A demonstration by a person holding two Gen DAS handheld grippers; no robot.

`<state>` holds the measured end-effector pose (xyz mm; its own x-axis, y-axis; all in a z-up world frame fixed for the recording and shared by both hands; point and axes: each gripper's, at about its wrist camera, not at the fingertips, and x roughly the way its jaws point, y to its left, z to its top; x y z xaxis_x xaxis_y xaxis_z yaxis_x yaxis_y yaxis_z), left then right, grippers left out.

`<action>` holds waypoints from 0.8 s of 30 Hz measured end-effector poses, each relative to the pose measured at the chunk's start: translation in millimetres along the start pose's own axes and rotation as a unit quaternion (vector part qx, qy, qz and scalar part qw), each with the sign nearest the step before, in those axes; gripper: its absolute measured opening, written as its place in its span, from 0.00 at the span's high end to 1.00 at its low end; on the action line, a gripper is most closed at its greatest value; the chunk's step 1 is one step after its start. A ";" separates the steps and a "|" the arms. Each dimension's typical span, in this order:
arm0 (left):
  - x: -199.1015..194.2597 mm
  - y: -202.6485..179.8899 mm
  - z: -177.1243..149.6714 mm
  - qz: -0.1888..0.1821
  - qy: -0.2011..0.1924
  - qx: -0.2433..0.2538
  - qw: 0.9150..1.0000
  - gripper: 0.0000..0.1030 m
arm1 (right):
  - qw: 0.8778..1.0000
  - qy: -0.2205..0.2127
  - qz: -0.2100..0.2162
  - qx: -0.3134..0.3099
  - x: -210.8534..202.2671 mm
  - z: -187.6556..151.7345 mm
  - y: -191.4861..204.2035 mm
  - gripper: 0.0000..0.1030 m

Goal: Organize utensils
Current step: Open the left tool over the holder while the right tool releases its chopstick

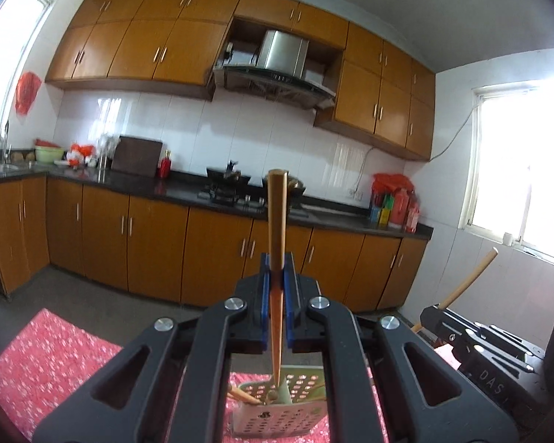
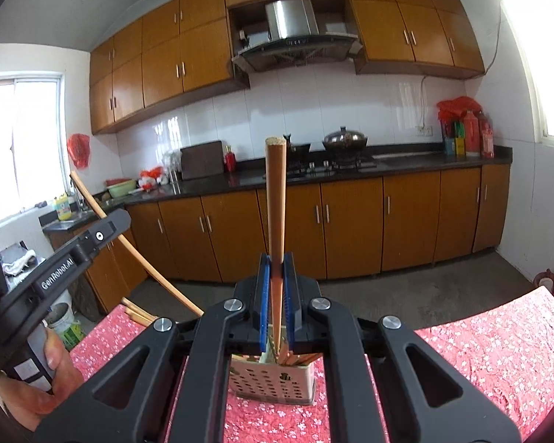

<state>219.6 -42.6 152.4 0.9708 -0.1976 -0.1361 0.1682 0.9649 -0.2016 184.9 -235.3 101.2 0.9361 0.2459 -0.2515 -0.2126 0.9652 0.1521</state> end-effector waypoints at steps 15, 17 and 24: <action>-24.6 32.8 -6.0 0.019 0.007 -0.015 1.000 0.45 | 1.000 -0.012 -0.020 0.005 -26.7 0.0 -6.9 0.57; -41.4 40.4 -7.9 0.027 0.006 -0.009 1.000 0.35 | 0.999 -0.023 -0.028 0.010 -42.0 -2.7 -9.4 0.42; -109.0 64.0 -41.3 0.064 0.018 0.022 0.998 0.04 | 0.995 -0.063 -0.072 -0.026 -90.8 -36.9 4.5 0.02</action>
<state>117.5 33.6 114.2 0.9781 -0.0773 -0.1933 0.0508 0.9890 -0.1386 88.6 -250.0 89.5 0.9848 0.0952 -0.1453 -0.0853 0.9937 0.0725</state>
